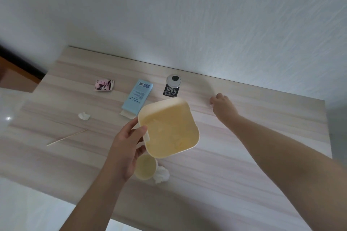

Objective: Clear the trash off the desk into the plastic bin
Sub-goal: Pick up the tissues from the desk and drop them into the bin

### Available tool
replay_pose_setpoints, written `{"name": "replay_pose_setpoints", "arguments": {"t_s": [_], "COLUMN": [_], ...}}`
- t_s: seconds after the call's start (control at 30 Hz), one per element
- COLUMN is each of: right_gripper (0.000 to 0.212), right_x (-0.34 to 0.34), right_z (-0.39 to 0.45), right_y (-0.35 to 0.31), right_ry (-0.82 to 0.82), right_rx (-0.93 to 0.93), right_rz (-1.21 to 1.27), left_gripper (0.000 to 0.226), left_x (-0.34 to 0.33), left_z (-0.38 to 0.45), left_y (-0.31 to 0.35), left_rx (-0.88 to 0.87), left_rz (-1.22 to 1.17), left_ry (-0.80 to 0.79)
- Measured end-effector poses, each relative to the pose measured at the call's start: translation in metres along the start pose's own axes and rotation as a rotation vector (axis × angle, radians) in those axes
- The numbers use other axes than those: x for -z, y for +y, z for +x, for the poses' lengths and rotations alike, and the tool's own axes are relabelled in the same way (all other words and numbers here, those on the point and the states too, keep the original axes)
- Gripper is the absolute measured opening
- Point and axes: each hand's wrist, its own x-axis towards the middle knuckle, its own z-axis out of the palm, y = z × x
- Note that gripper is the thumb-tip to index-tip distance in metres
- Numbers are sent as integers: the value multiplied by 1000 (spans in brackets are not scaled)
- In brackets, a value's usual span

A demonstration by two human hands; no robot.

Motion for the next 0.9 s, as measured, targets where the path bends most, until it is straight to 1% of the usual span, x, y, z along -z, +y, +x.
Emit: {"name": "replay_pose_setpoints", "arguments": {"t_s": [0.1, 0.27, 0.33, 0.47, 0.6, 0.67, 0.8, 0.9], "right_gripper": [26, 20, 18, 14, 14, 15, 14, 22], "right_x": [11, 45, 67, 125, 165, 169, 163, 163], "right_z": [-13, -51, -71, -120, -178, -205, -243, -262], "right_y": [4, -6, -12, -31, -53, -67, -82, -77], "right_ry": [45, 99, 165, 366, 476, 452, 339, 296], "right_rx": [-24, 108, 121, 150, 178, 210, 263, 298], "right_rz": [131, 225, 279, 389, 388, 374, 311, 245], "left_gripper": [33, 30, 29, 28, 27, 27, 32, 32], "left_x": [1, -13, -20, -33, -50, -60, -80, -86], "left_z": [-4, -14, -19, -26, -31, -36, -57, -72], "left_y": [-2, -3, -3, -2, -3, -6, -20, -30], "left_rx": [5, 13, 9, 22, 47, 67, 75, 90], "left_rz": [12, 31, 36, 38, 49, 66, 151, 172], "left_ry": [-5, -50, -80, -136, -187, -200, -274, -336]}}
